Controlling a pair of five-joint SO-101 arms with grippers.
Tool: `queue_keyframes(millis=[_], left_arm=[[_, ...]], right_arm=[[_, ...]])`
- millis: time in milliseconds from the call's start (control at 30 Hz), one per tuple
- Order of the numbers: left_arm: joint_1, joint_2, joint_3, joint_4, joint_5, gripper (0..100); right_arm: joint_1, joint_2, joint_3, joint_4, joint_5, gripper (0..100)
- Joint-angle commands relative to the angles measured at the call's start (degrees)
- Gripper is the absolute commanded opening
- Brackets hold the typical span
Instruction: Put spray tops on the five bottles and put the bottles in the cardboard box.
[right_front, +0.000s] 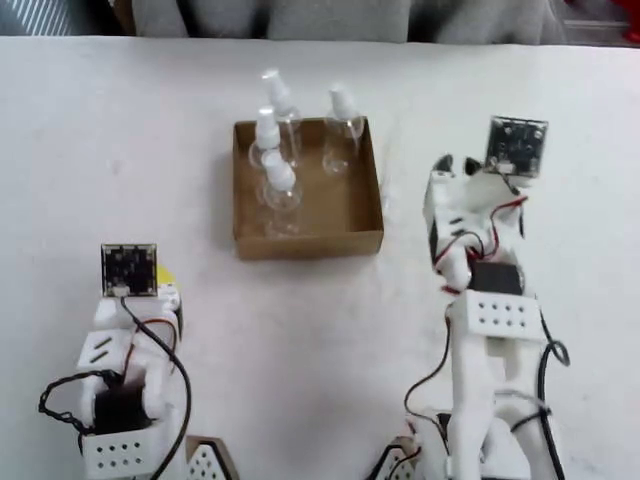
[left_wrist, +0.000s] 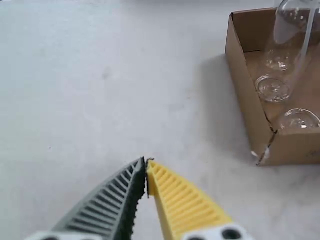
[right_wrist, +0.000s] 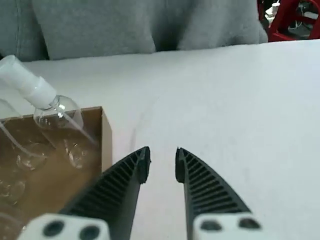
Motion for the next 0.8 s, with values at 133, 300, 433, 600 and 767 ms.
queue_keyframes(millis=[133,300,433,600,767], left_arm=[[-0.57,0.13,-0.09,0.09,-0.70,2],[-0.57,0.13,-0.09,-0.09,-0.70,2],[-0.57,0.22,-0.09,-0.26,-0.70,2],[-0.04,0.22,-0.09,-0.26,-0.70,2],[0.75,0.22,-0.09,-0.26,-0.70,2]], right_arm=[[-2.77,19.56,-17.93,7.78,0.26,6.3],[-3.12,33.01,-29.10,11.82,0.18,6.3],[-3.12,42.51,-37.80,15.78,0.18,6.3],[-4.44,52.44,-47.12,20.79,0.18,6.4],[-6.90,57.01,-53.10,26.15,-4.22,6.4]])
